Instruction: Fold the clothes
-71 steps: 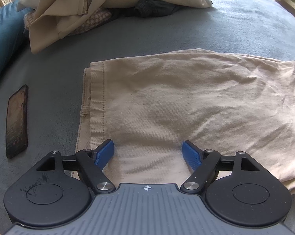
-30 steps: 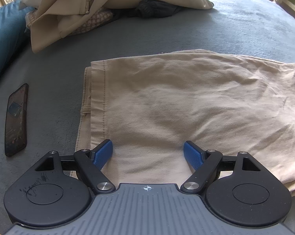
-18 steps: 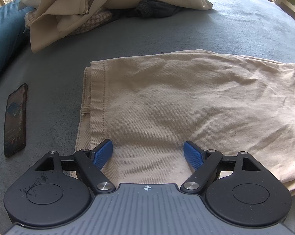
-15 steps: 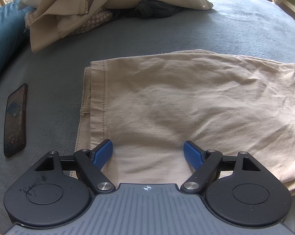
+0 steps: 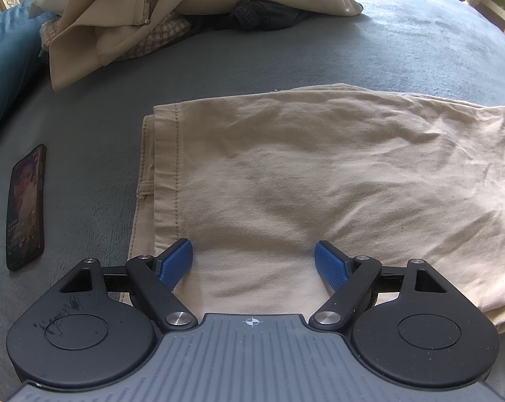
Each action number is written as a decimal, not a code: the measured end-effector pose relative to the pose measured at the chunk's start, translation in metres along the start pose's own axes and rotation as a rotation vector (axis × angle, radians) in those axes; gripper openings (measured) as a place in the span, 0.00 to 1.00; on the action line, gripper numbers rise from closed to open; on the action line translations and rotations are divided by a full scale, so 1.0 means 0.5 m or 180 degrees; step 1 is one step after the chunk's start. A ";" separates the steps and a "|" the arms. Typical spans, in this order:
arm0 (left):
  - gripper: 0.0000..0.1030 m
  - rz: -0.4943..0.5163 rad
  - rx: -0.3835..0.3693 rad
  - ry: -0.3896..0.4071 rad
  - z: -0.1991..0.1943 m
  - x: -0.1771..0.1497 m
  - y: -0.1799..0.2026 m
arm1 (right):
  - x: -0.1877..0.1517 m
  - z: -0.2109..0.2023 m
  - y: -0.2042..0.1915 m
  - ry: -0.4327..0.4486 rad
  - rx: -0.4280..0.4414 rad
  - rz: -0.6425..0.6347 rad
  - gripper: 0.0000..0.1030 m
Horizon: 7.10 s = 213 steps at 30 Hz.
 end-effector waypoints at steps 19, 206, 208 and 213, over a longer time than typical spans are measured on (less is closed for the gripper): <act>0.80 0.0272 -0.0084 0.0133 -0.013 0.004 0.006 | -0.016 0.002 -0.151 0.0094 -0.0418 -0.0858 0.19; 0.12 -0.1681 -0.2095 -0.0722 0.068 0.086 -0.080 | -0.482 0.493 -0.312 -0.1254 -0.1134 -0.5468 0.61; 0.12 -0.1690 -0.2127 -0.0787 0.071 0.085 -0.080 | -0.486 0.509 -0.303 -0.1312 -0.1163 -0.5493 0.67; 0.12 -0.1833 -0.2199 -0.0823 0.072 0.075 -0.081 | -0.483 0.536 -0.256 -0.1463 -0.1419 -0.5525 0.66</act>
Point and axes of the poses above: each gripper's, at about its wrist camera, not at the fingertips, and z roughly the way its jaws point, y to its right, x to its top, the point moved 10 cm from there along z, roughly the way its jaws point, and after that the axes turned 12 degrees about x, right-handed, at the moved point
